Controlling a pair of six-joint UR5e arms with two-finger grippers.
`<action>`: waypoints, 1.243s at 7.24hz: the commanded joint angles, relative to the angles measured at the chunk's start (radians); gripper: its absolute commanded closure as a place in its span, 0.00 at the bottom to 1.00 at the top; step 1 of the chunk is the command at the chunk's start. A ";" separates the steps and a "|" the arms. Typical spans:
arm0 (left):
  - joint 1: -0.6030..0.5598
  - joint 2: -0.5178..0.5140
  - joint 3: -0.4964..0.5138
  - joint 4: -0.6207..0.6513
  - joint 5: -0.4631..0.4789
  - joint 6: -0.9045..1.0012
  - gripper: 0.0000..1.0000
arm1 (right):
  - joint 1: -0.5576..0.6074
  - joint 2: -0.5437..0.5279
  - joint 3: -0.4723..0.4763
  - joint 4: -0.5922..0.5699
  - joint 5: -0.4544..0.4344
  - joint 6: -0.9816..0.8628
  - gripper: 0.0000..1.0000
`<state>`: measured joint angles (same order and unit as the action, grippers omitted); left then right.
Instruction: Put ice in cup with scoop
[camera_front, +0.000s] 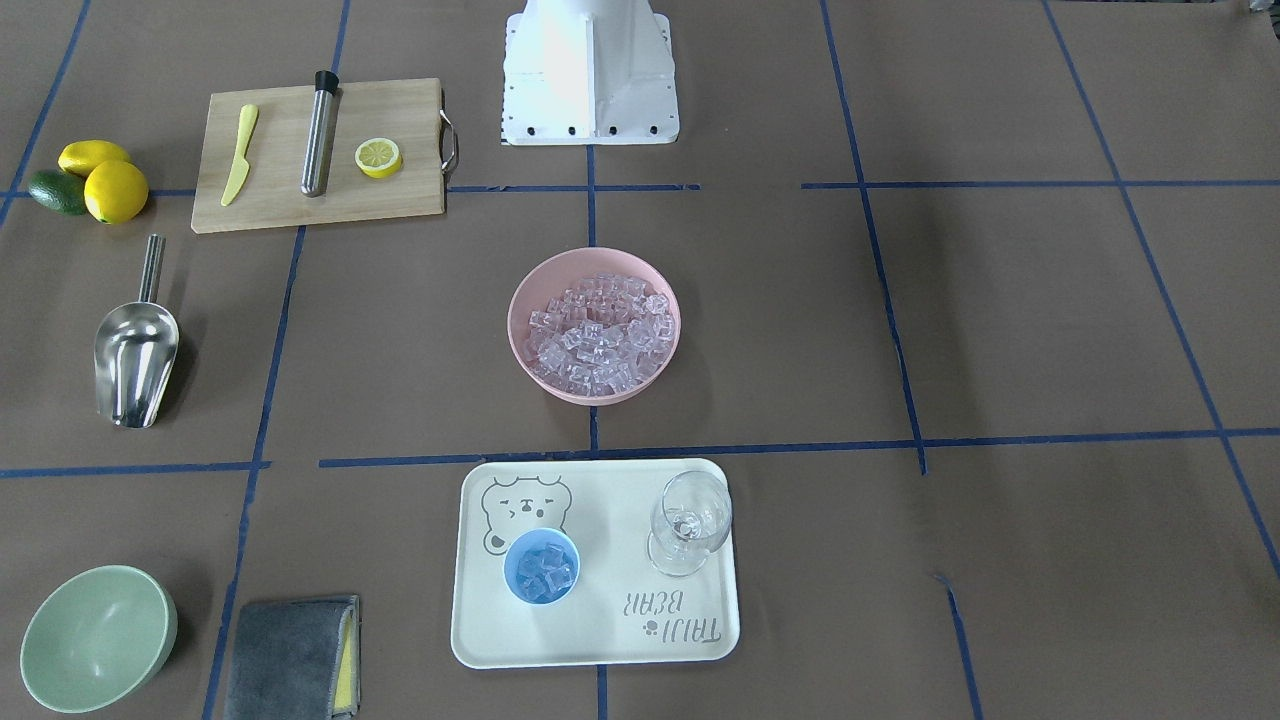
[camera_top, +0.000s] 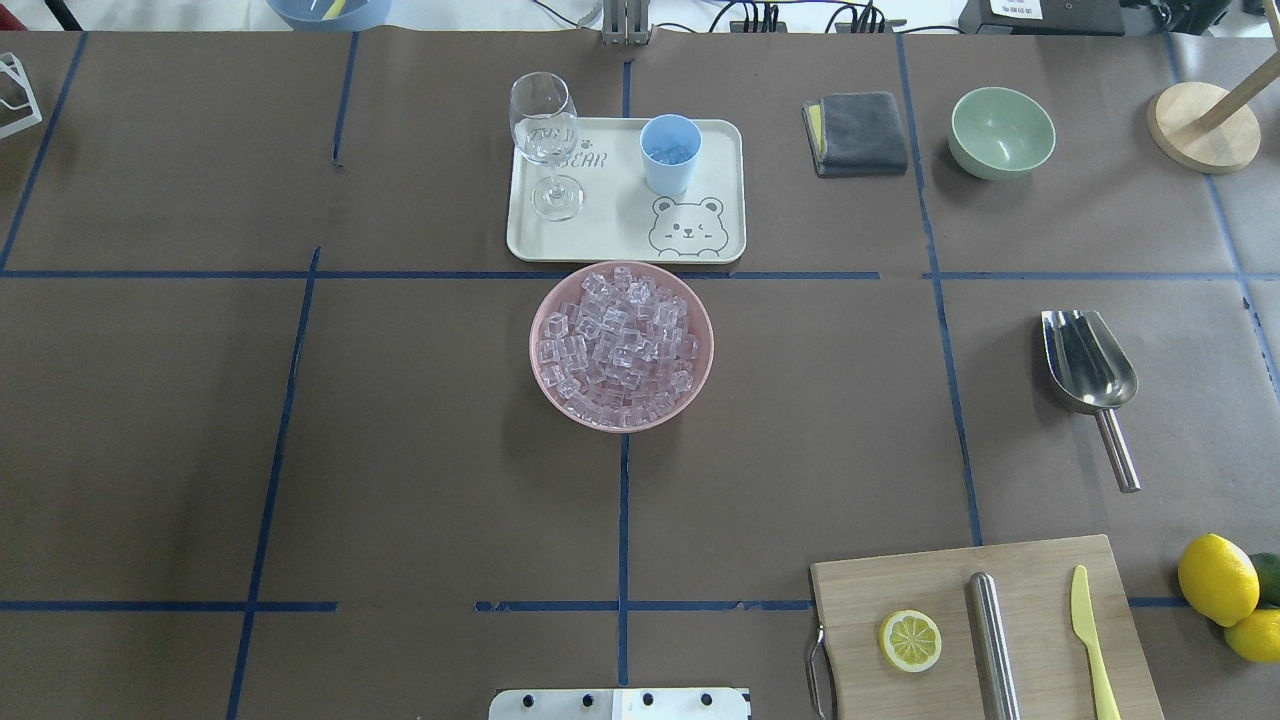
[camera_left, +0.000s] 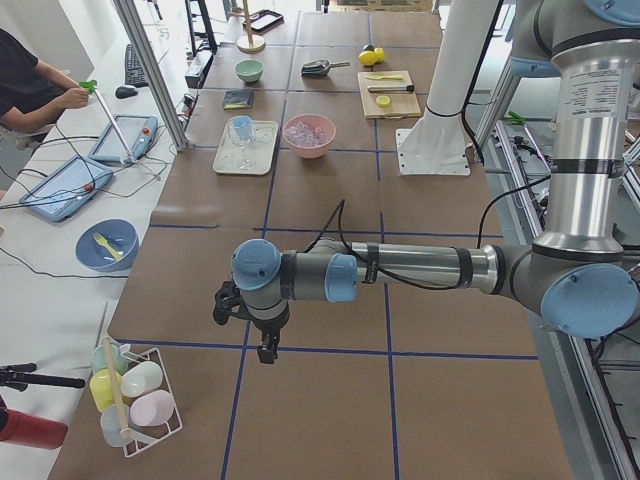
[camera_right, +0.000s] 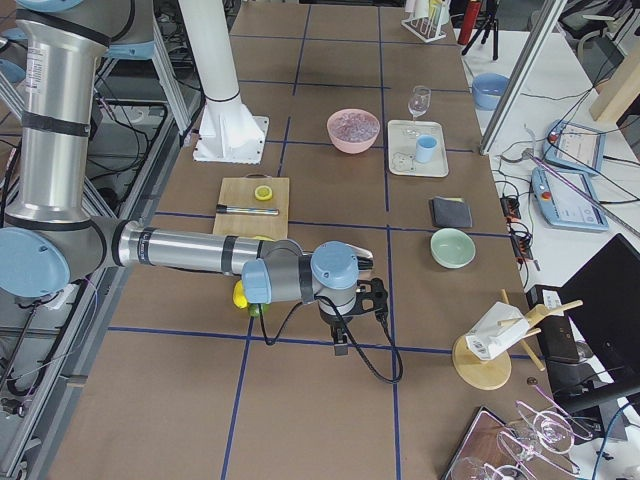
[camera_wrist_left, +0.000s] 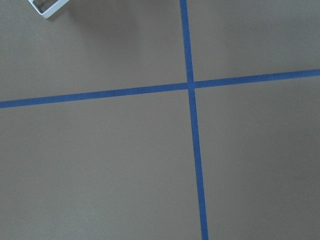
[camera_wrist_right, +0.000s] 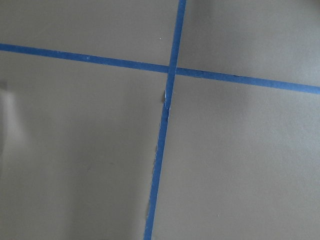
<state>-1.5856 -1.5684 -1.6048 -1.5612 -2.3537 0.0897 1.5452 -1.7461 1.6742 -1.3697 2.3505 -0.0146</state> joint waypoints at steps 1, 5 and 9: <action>-0.007 -0.005 -0.001 -0.025 0.001 -0.036 0.00 | 0.024 -0.003 -0.007 -0.002 0.003 -0.002 0.00; -0.007 -0.004 -0.001 -0.025 0.001 -0.036 0.00 | 0.075 0.033 0.106 -0.247 0.079 0.008 0.00; -0.005 -0.005 0.000 -0.025 0.002 -0.035 0.00 | 0.075 0.039 0.105 -0.244 0.078 0.005 0.00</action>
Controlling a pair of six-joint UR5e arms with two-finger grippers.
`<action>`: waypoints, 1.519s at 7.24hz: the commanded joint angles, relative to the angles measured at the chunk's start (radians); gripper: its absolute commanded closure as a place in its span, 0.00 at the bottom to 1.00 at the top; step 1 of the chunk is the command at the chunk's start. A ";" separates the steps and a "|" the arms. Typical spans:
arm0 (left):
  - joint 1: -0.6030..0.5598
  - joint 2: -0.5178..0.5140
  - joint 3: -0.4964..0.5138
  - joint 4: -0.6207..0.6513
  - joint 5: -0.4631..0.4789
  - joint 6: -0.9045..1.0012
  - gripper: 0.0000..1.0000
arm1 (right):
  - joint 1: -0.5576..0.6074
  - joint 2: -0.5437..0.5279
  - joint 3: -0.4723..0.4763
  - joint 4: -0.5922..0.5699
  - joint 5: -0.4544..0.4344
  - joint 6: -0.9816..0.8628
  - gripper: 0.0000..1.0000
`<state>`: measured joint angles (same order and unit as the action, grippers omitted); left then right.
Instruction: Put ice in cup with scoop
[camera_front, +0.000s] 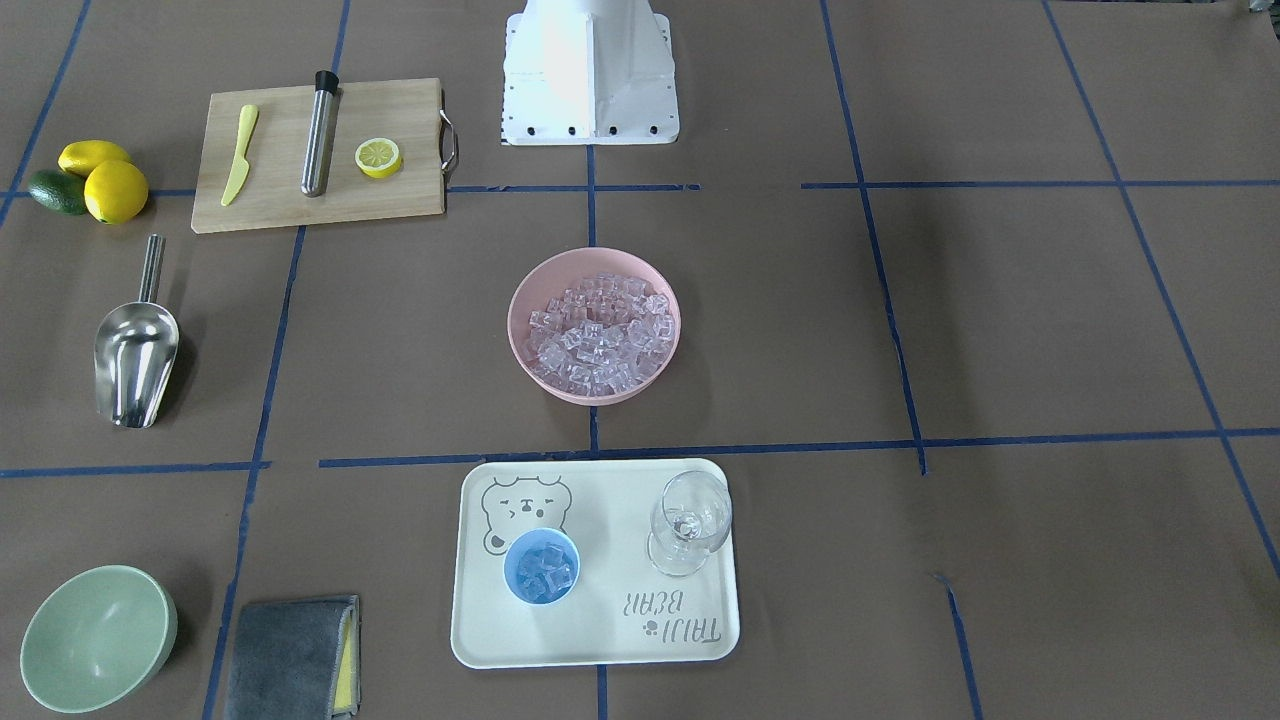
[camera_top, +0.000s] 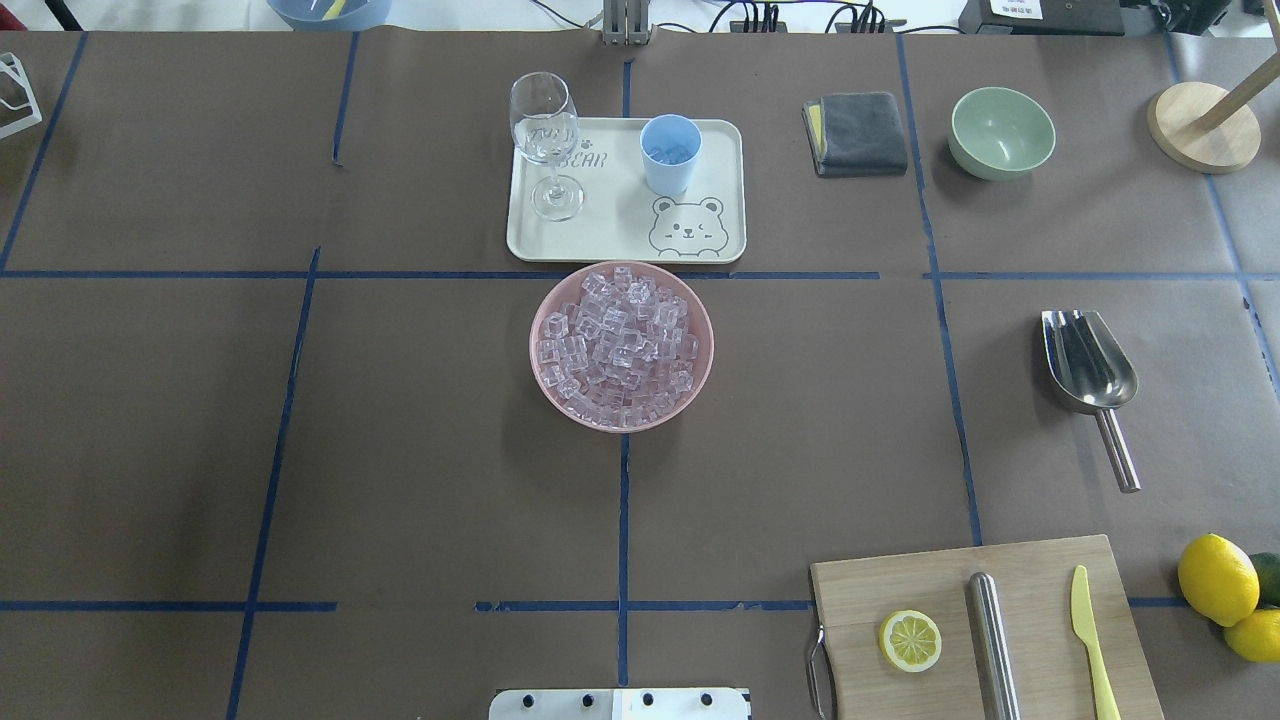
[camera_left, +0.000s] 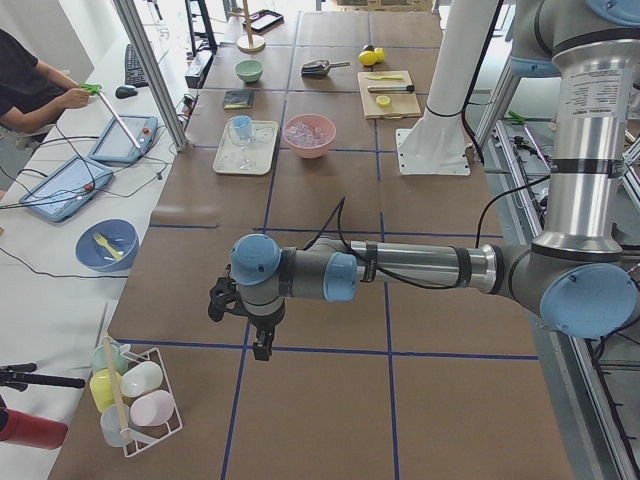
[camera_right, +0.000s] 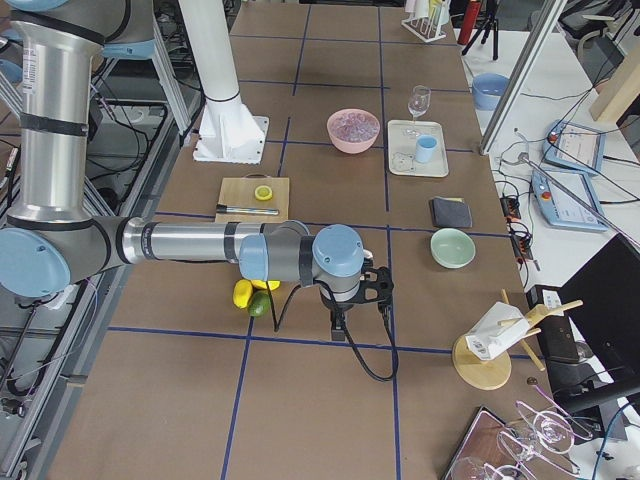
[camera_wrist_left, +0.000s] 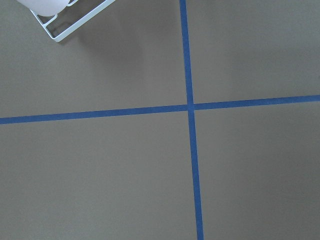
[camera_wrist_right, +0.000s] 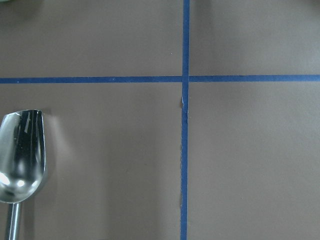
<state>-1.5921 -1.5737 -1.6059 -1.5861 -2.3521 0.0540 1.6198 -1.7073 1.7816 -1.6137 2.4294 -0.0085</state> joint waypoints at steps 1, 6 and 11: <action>0.001 0.000 0.001 0.000 0.001 0.001 0.00 | 0.000 0.002 -0.013 0.003 -0.003 -0.001 0.00; 0.000 0.000 0.001 0.000 -0.001 -0.002 0.00 | 0.000 0.012 -0.027 0.008 -0.010 -0.002 0.00; 0.001 -0.002 0.000 0.000 -0.001 -0.006 0.00 | 0.000 0.017 -0.077 0.112 -0.006 0.030 0.00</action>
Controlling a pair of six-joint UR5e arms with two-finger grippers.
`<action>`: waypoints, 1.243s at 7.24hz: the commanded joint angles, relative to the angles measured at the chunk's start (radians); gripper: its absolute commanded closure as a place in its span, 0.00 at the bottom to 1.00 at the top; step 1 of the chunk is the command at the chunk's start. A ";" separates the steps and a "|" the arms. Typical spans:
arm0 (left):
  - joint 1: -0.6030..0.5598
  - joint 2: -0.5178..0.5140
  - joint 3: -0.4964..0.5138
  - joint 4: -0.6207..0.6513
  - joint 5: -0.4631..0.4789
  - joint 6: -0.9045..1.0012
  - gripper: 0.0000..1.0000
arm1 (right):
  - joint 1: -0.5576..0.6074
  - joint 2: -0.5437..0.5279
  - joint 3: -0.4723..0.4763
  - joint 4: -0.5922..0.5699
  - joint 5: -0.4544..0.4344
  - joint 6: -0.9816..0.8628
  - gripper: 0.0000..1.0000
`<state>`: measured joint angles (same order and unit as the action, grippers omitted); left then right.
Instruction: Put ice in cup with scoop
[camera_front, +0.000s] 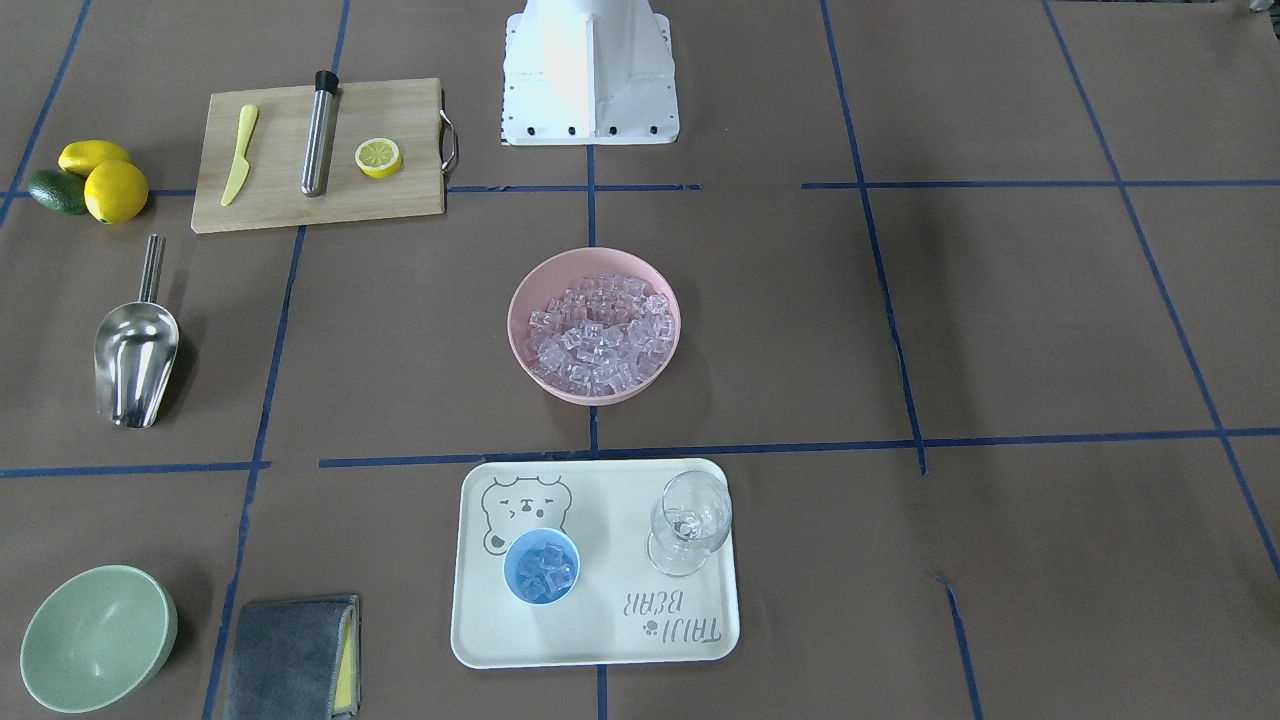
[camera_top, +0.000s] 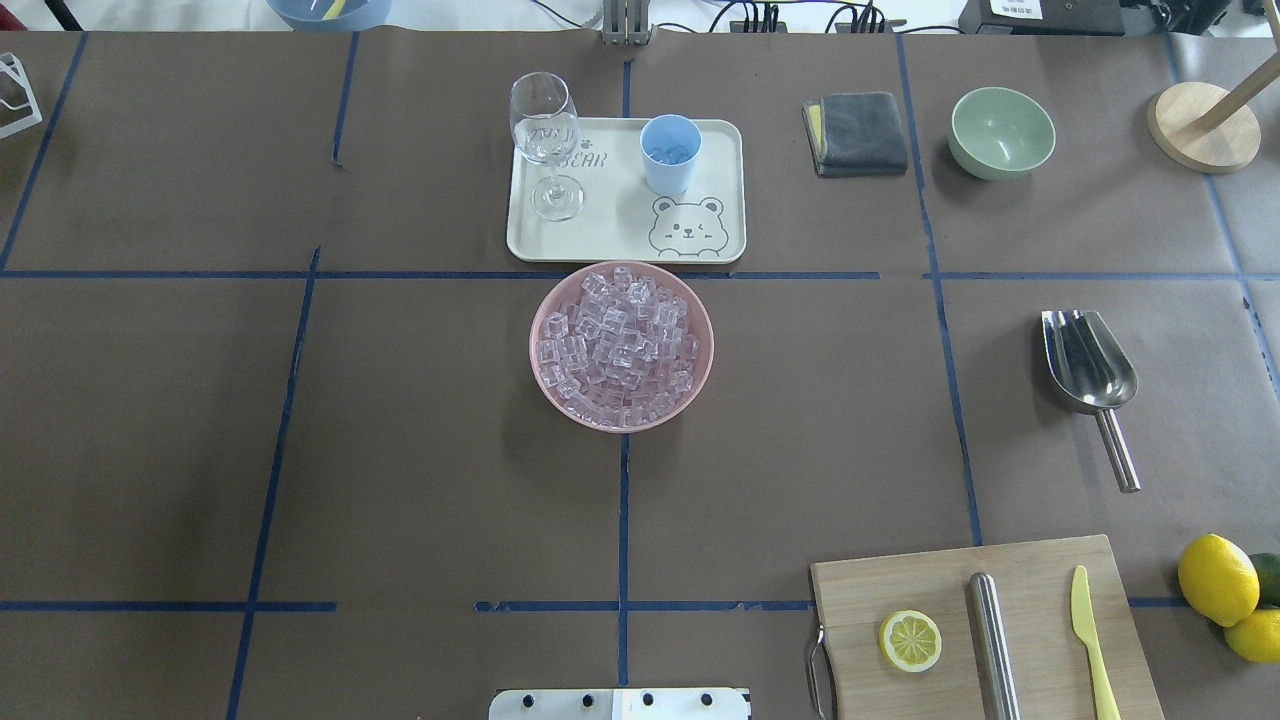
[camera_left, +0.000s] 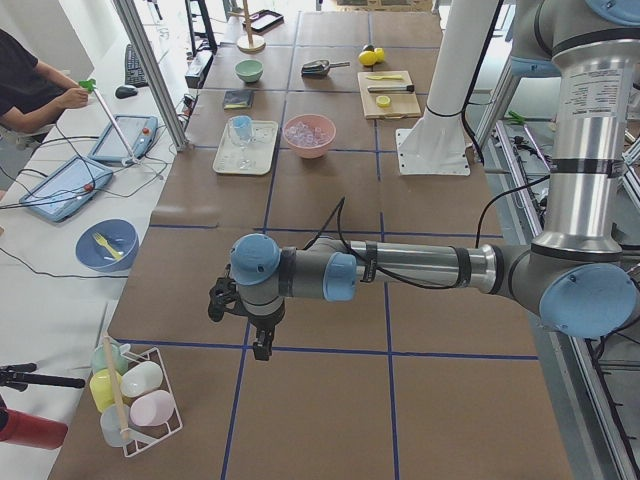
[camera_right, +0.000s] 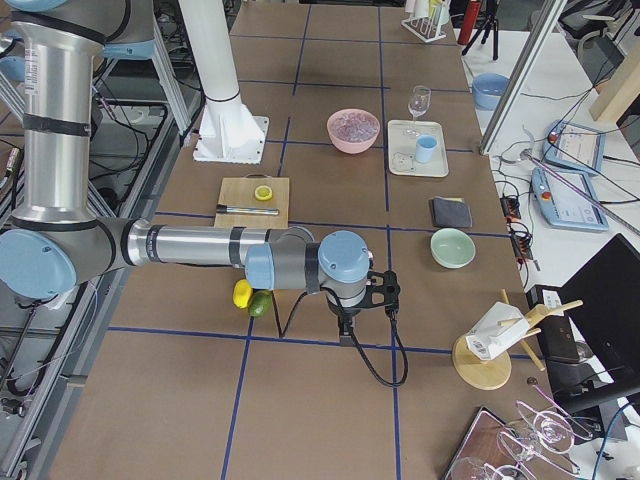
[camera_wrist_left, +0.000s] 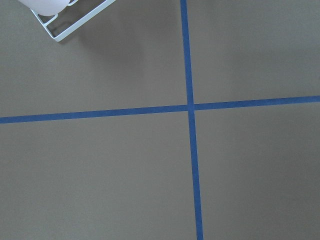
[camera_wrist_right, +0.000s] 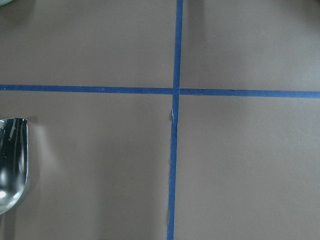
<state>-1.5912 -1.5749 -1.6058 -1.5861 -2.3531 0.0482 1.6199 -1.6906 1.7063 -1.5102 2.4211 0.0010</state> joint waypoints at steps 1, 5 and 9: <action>-0.001 -0.001 0.000 0.000 0.000 -0.001 0.00 | 0.000 0.000 0.000 0.010 0.004 0.043 0.00; -0.001 -0.004 -0.002 0.000 0.000 -0.004 0.00 | 0.000 0.000 -0.002 0.010 0.004 0.045 0.00; -0.001 -0.013 0.000 0.000 0.000 -0.014 0.00 | 0.000 0.000 0.000 0.010 0.004 0.045 0.00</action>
